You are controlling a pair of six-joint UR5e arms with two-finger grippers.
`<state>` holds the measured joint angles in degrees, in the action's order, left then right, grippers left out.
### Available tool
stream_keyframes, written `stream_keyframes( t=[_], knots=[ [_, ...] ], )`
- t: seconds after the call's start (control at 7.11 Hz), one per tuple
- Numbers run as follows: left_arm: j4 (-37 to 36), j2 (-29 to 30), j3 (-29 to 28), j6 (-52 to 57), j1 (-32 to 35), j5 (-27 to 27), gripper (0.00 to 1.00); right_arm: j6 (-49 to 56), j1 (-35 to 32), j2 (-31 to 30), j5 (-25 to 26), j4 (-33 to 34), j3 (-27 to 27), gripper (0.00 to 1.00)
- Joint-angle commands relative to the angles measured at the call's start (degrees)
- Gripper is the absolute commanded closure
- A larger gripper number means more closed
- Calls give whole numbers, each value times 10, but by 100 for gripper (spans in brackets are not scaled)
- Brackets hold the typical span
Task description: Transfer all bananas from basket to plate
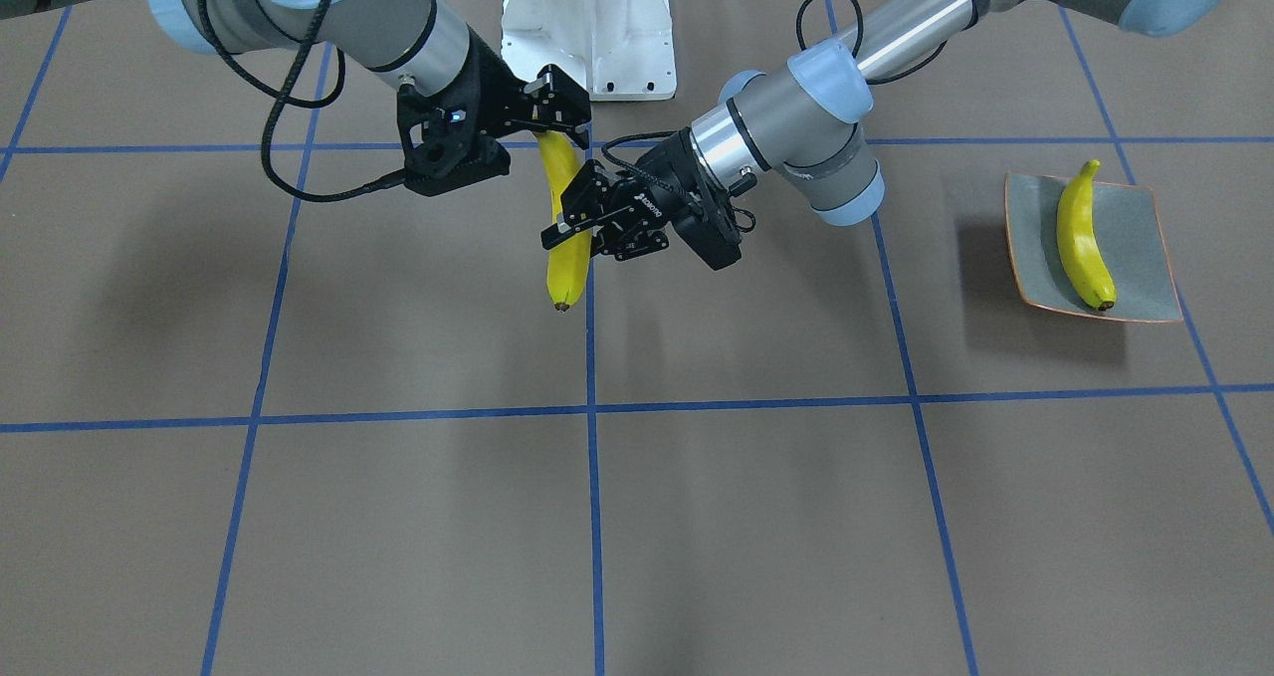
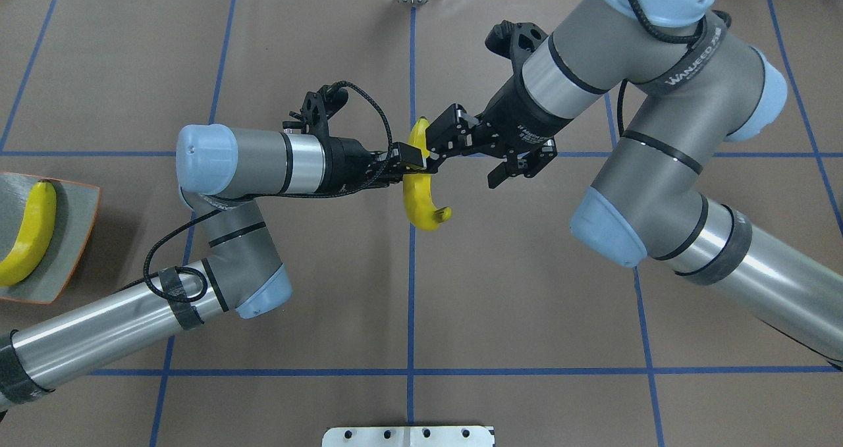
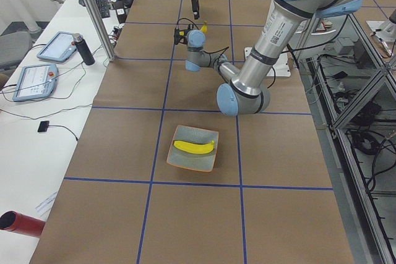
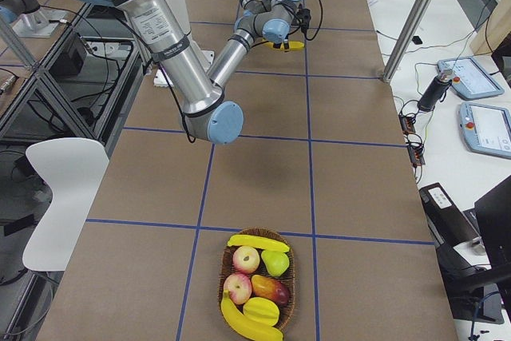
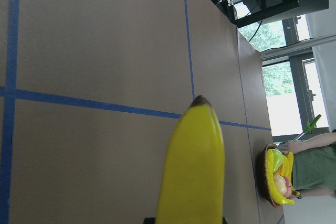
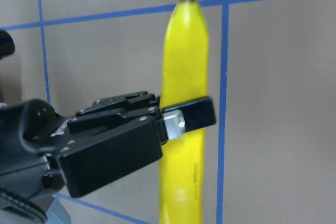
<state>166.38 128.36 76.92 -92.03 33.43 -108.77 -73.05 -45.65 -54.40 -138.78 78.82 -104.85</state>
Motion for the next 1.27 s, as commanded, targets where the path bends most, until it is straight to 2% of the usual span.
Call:
stream_keyframes(
  t=[0.0,0.14,0.42,0.84,0.98,1.12],
  knots=[
    [-1,-14,-5,2,54,-73,100,6,-56,-25,-38,1,-10,0],
    [0,-49,-2,24,110,-159,100,2,-74,-28,-33,2,-11,0],
    [-5,-113,0,75,200,-273,100,4,-108,-47,-23,3,-14,1],
    [-3,-221,18,135,264,-315,100,4,-87,-53,54,3,-13,1],
    [-2,-295,55,148,272,-307,100,4,-83,-55,58,4,-11,1],
    [-2,-344,78,171,289,-307,100,3,-79,-61,65,3,-11,1]
  ],
)
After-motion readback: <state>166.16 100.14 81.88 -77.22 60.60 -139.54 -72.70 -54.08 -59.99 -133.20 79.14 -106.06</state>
